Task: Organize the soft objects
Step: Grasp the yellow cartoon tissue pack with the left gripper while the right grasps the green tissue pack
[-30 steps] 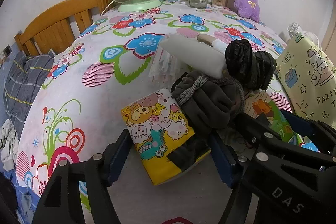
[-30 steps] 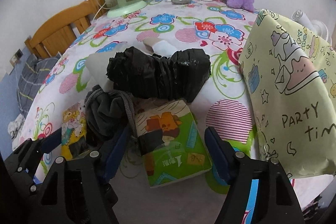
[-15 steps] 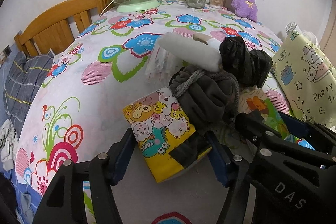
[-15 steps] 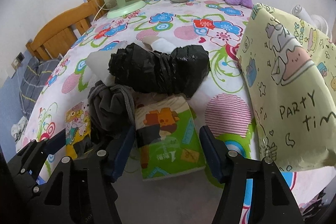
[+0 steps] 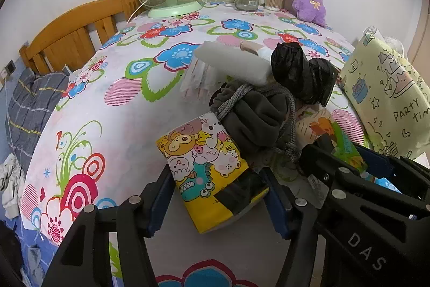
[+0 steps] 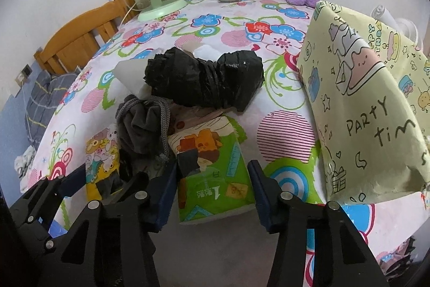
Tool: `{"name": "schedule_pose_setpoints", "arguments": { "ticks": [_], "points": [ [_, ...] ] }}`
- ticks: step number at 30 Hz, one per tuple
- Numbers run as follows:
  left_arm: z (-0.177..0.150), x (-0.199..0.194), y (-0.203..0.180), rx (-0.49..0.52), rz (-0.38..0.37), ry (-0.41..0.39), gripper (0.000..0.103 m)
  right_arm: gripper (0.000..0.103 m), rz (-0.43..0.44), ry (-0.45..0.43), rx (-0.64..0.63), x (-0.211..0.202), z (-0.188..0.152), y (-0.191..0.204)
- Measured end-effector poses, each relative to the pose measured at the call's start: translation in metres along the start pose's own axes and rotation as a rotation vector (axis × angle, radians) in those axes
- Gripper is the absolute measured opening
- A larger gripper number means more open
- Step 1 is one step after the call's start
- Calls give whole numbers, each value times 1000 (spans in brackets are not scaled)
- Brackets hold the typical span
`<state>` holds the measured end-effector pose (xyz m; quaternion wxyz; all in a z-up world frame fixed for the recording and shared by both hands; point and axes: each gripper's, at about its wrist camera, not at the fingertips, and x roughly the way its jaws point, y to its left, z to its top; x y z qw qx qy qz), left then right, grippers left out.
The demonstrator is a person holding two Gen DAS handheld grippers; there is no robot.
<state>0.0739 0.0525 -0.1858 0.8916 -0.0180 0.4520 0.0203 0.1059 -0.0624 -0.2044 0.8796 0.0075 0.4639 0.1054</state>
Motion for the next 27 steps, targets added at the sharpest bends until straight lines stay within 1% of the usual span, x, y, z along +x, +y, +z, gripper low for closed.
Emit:
{"name": "schedule_pose_setpoints", "arguments": {
  "ticks": [13, 27],
  "points": [
    [16, -23, -2, 0, 6, -66, 64, 54, 8, -68, 10, -23, 13, 0],
    [43, -48, -10, 16, -22, -140, 64, 54, -6, -157, 12, -56, 33, -1]
  ]
}}
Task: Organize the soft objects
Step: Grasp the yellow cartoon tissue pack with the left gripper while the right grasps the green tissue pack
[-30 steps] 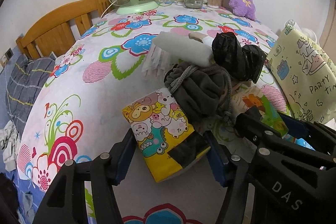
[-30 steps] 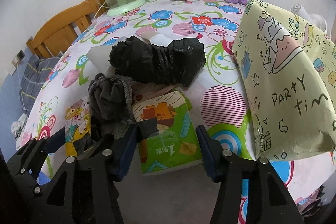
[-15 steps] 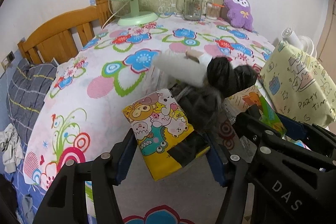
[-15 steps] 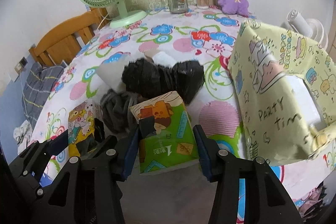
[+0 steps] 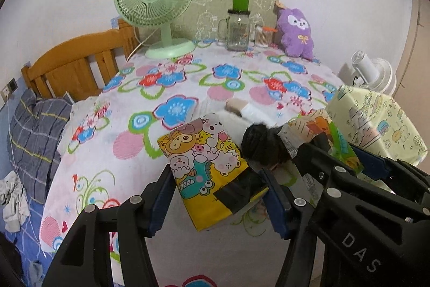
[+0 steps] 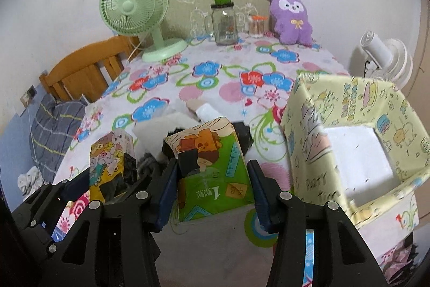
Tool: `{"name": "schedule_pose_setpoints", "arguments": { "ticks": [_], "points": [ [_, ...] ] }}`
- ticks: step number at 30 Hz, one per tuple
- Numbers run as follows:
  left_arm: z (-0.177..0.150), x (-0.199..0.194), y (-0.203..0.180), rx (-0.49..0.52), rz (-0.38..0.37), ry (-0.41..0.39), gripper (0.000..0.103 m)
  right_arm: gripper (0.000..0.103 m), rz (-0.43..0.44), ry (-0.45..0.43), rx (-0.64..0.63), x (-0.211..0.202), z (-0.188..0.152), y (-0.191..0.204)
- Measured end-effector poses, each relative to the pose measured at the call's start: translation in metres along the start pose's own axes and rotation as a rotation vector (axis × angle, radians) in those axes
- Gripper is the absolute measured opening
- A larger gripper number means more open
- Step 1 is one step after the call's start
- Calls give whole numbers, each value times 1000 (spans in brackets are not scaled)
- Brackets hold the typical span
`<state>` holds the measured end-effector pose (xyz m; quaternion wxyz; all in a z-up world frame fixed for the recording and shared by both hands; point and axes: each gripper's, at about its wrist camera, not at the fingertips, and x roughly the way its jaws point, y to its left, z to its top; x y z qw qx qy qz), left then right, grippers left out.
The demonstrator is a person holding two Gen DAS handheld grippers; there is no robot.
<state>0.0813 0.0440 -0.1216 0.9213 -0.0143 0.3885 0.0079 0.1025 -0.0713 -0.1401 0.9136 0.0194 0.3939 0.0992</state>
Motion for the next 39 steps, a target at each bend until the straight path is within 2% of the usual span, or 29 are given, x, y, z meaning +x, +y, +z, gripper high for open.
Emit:
{"name": "schedule_pose_setpoints", "arguments": {
  "ticks": [18, 39],
  "points": [
    [37, -27, -26, 28, -34, -115, 63, 54, -19, -123, 14, -41, 34, -17],
    [52, -33, -89, 61, -51, -161, 63, 54, -27, -182, 27, -67, 46, -73]
  ]
}}
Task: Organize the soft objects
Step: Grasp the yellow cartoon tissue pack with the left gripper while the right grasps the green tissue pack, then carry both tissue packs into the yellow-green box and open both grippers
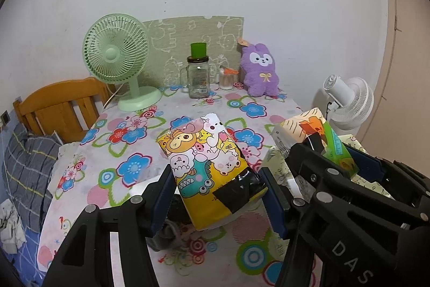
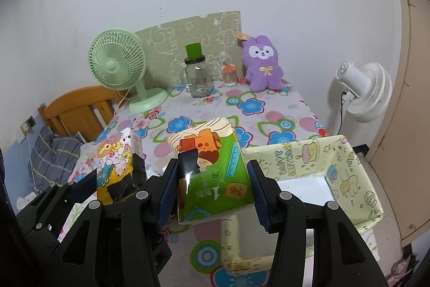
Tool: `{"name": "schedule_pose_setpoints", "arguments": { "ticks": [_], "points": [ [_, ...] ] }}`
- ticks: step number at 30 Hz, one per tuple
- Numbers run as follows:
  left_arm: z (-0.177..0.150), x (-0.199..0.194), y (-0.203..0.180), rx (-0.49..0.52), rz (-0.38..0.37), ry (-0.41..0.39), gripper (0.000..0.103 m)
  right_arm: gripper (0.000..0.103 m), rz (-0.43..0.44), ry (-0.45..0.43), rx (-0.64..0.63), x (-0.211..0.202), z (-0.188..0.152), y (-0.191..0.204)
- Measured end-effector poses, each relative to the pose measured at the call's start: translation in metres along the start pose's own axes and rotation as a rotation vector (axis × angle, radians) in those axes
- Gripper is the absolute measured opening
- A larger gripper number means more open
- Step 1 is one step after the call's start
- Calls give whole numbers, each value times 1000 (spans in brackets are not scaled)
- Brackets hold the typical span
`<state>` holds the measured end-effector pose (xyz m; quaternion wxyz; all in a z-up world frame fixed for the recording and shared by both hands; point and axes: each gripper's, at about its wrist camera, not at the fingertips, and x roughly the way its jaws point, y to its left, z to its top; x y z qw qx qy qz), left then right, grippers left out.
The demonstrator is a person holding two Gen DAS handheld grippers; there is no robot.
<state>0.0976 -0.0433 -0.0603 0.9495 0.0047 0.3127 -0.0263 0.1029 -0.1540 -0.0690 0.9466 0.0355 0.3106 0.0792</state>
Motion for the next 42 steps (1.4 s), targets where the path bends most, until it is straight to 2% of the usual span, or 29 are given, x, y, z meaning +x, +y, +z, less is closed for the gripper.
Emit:
{"name": "schedule_pose_setpoints", "arguments": {
  "ticks": [13, 33, 42],
  "points": [
    [7, 16, -42, 36, -27, -1, 63, 54, -33, -13, 1, 2, 6, -44],
    [4, 51, -107, 116, -130, 66, 63, 54, -106, 36, 87, 21, -2, -113],
    [-2, 68, -122, 145, -149, 106, 64, 54, -134, 74, 125, 35, -9, -135]
  ]
}}
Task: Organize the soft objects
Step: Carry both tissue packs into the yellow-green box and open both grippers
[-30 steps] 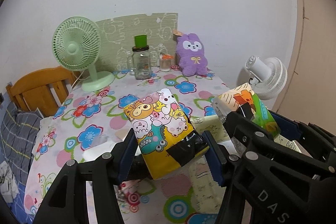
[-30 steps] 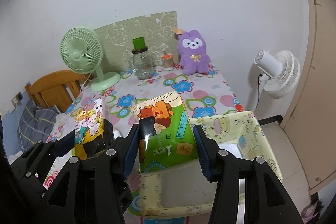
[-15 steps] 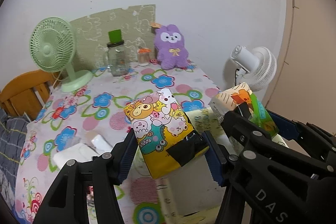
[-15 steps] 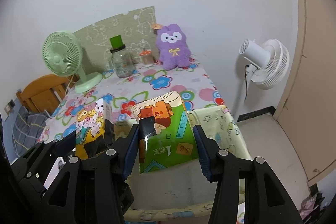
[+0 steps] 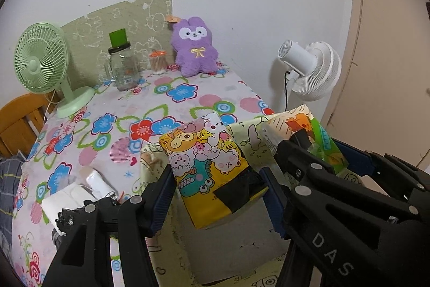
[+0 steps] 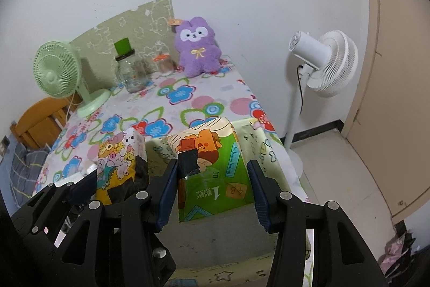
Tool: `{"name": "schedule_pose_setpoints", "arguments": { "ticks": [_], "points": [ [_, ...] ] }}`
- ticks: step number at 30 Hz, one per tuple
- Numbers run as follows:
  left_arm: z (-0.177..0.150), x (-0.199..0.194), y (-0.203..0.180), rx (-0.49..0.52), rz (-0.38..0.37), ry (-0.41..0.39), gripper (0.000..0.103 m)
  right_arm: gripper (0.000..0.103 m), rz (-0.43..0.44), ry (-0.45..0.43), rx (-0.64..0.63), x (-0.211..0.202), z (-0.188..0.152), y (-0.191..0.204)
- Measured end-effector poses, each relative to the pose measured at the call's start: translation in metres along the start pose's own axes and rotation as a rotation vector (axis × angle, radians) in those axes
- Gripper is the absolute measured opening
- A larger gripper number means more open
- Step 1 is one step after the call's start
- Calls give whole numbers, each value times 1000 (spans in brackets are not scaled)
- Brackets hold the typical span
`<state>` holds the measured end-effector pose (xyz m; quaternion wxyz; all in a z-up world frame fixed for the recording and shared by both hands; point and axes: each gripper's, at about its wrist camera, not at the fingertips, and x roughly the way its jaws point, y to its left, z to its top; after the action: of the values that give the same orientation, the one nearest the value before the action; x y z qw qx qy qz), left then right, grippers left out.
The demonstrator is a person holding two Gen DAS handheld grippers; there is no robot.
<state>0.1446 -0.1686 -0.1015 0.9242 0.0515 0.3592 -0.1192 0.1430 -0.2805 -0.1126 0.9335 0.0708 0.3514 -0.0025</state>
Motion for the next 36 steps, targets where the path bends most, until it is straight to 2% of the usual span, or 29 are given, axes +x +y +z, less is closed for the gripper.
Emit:
{"name": "schedule_pose_setpoints", "arguments": {
  "ticks": [9, 15, 24, 26, 28, 36],
  "points": [
    [5, 8, -5, 19, 37, 39, 75, 54, 2, 33, 21, 12, 1, -9],
    [14, 8, -5, 31, 38, 24, 83, 54, 4, 19, 15, 13, 11, -9],
    [20, 21, -3, 32, 12, 68, 83, 56, 6, 45, 40, 29, 17, -14],
    [20, 23, -3, 27, -2, 82, 83, 58, 6, 38, 43, 30, 18, -14],
    [20, 24, -4, 24, -16, 84, 84, 64, 6, 29, 41, 30, 18, -14],
    [20, 18, -4, 24, -22, 72, 87, 78, 10, 22, 36, 25, 20, -10]
  ]
}}
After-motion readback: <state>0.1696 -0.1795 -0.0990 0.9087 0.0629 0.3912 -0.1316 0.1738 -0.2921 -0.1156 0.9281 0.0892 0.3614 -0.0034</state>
